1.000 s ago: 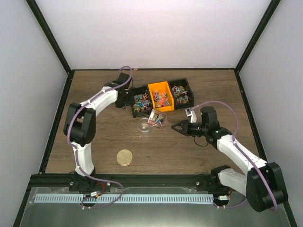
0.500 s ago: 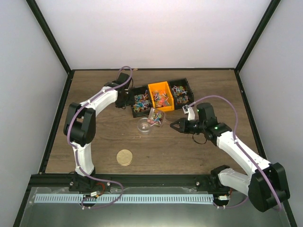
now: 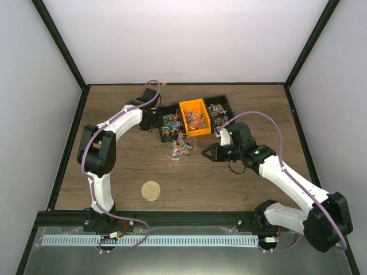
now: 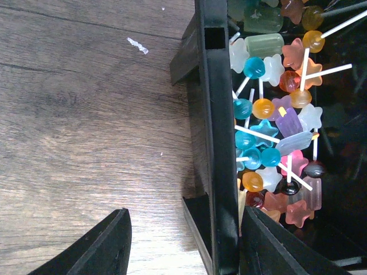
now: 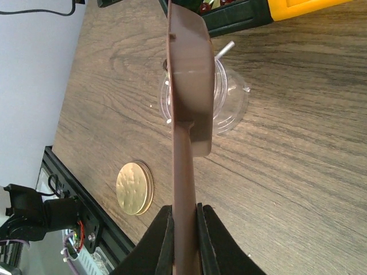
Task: Pack the candies
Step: Place the fake candies in the packing bottle.
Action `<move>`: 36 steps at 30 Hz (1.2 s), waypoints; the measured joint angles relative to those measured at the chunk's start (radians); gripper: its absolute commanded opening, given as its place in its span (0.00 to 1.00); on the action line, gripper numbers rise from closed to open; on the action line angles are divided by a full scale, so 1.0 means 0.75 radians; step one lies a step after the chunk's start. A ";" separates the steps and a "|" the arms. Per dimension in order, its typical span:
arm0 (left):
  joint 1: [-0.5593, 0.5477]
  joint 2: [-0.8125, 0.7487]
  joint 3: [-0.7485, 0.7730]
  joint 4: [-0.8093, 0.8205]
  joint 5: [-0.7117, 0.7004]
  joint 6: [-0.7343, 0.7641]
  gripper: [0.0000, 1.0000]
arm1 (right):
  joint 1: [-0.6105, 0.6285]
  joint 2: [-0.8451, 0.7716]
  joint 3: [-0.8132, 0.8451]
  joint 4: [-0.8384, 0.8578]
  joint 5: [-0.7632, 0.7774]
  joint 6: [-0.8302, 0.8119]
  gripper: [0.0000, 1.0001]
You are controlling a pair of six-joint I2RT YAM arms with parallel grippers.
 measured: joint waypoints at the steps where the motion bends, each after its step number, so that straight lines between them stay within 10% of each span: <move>1: 0.000 0.000 0.000 0.000 0.002 0.000 0.55 | 0.013 0.008 0.010 -0.007 0.016 0.000 0.01; 36: 0.004 0.040 0.027 0.028 0.058 -0.002 0.58 | 0.425 0.213 0.417 -0.353 0.662 0.001 0.01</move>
